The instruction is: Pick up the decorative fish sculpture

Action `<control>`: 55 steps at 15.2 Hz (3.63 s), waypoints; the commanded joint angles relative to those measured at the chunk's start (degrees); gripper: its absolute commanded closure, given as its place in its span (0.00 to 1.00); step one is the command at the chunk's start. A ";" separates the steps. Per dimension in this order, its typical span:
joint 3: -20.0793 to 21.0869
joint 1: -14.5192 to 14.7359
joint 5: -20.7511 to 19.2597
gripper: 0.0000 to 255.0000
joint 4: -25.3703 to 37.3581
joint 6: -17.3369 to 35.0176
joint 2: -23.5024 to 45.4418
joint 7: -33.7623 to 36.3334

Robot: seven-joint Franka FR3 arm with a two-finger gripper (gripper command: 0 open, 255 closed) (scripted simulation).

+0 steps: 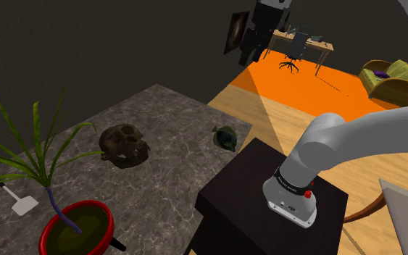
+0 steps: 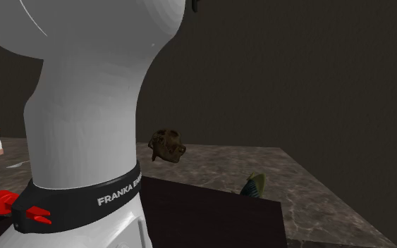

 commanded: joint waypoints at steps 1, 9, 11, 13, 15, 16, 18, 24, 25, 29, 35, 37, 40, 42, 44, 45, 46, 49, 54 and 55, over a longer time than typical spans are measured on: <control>0.00 0.00 0.00 0.00 0.00 0.00 0.00 0.00; -7.96 -1.97 -1.28 0.00 -11.89 12.98 1.32 -7.83; -10.05 -2.45 -1.50 0.00 -14.16 16.42 2.64 -9.93; -12.19 -2.88 -1.61 0.00 -16.13 19.95 4.40 -12.12; -14.41 -3.18 -1.57 0.00 -17.78 23.55 6.61 -14.43; -15.53 -3.28 -1.47 0.00 -18.48 25.38 7.89 -15.64; -17.87 -3.32 -1.08 0.00 -19.61 29.06 10.78 -18.19; -25.48 -1.73 2.84 0.00 -20.79 39.86 22.06 -27.55; -26.84 -1.15 4.12 0.00 -20.64 41.52 24.31 -29.51; -32.17 1.85 12.15 0.00 -18.92 47.12 34.40 -39.21; -35.12 3.28 32.59 0.00 -12.54 49.50 52.74 -58.77; -33.71 1.41 38.93 0.00 -9.60 48.86 58.84 -64.53; -30.63 -2.49 46.26 0.00 -4.83 47.64 67.28 -71.21; -29.42 -4.00 48.19 0.00 -3.12 47.26 69.97 -72.99; -28.54 -4.63 49.75 0.00 -2.56 47.77 71.63 -74.31; -28.10 -4.94 50.52 0.00 -2.25 48.02 72.47 -74.96; -27.67 -5.25 51.27 0.00 -1.94 48.27 73.30 -75.60; -26.14 -6.35 53.88 0.00 -0.73 49.12 76.28 -77.80; -26.07 -6.35 53.92 1.00 -0.64 49.13 76.36 -77.75; -26.07 -6.35 53.92 1.00 -0.63 49.13 76.37 -77.75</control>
